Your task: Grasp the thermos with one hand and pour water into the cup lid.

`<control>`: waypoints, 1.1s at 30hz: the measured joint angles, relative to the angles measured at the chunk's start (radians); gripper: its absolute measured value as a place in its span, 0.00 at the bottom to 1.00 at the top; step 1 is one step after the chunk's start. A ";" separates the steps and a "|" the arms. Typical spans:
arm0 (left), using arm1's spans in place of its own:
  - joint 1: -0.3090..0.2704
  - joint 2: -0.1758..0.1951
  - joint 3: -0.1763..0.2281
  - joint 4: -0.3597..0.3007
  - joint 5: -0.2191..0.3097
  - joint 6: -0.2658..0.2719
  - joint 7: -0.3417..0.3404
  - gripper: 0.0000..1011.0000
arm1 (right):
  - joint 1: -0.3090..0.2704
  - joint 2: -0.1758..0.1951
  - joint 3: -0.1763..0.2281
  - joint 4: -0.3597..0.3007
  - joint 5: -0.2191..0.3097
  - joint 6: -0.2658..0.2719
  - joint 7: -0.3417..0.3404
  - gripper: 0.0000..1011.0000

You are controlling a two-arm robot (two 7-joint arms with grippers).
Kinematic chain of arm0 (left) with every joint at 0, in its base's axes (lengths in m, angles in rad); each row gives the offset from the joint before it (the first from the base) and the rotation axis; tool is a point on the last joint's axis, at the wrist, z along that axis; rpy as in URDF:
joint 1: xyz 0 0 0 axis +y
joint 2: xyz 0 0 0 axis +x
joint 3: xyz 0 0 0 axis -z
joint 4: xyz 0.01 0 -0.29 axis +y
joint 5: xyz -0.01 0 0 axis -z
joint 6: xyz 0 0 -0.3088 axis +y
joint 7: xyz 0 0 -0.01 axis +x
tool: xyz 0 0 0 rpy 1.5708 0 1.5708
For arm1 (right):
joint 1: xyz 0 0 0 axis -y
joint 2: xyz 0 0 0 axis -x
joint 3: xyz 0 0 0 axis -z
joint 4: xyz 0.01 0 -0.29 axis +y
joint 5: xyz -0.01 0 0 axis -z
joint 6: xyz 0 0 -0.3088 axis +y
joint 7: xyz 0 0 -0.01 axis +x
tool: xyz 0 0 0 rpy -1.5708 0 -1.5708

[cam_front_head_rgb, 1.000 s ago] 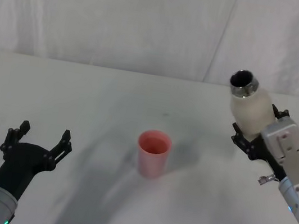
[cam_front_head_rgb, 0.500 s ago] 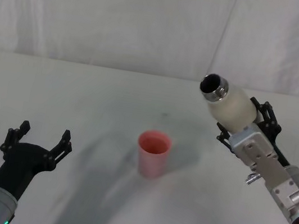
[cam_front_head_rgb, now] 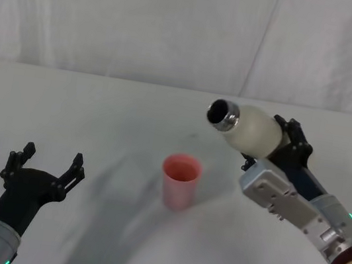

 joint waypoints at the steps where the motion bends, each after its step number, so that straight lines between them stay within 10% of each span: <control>1: 0.000 0.000 0.000 0.000 0.000 0.000 0.000 0.99 | 0.004 0.002 -0.008 0.004 -0.013 0.002 0.000 0.94; 33: 0.000 0.000 0.000 0.000 0.000 0.000 0.000 0.99 | 0.063 0.027 -0.110 0.091 -0.206 0.040 -0.042 0.94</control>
